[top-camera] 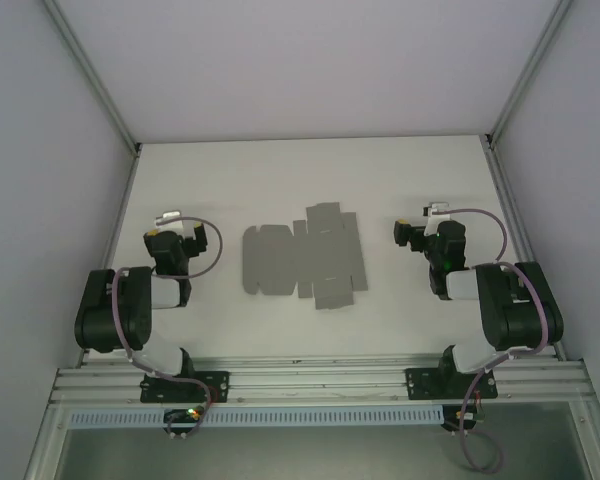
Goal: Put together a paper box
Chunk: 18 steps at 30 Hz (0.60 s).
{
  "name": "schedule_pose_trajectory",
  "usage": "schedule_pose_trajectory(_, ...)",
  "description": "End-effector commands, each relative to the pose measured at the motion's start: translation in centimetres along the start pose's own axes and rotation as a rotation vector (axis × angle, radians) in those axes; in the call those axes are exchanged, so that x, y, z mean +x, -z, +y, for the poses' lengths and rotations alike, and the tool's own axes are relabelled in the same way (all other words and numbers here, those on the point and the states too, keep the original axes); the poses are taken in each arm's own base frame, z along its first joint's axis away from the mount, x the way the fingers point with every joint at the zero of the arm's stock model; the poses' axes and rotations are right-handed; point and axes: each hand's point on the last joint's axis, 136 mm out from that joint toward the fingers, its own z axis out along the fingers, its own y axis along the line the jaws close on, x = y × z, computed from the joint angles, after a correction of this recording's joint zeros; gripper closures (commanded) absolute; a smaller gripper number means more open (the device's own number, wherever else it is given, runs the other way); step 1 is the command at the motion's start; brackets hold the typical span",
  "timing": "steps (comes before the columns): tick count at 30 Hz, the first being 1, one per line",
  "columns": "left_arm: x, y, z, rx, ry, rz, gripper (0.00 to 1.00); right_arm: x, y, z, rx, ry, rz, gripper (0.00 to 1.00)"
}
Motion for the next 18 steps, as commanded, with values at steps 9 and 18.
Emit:
schedule_pose_trajectory(9, -0.63, -0.19, -0.42, 0.021, -0.019, -0.01, 0.0, -1.29, -0.08, 0.24, -0.005, 0.02, -0.04, 0.0)
schedule_pose_trajectory(18, -0.59, -0.25, -0.62, 0.04, -0.018, -0.005, 0.0, -1.28, -0.11, 0.17, -0.006, 0.018, -0.038, 0.0)
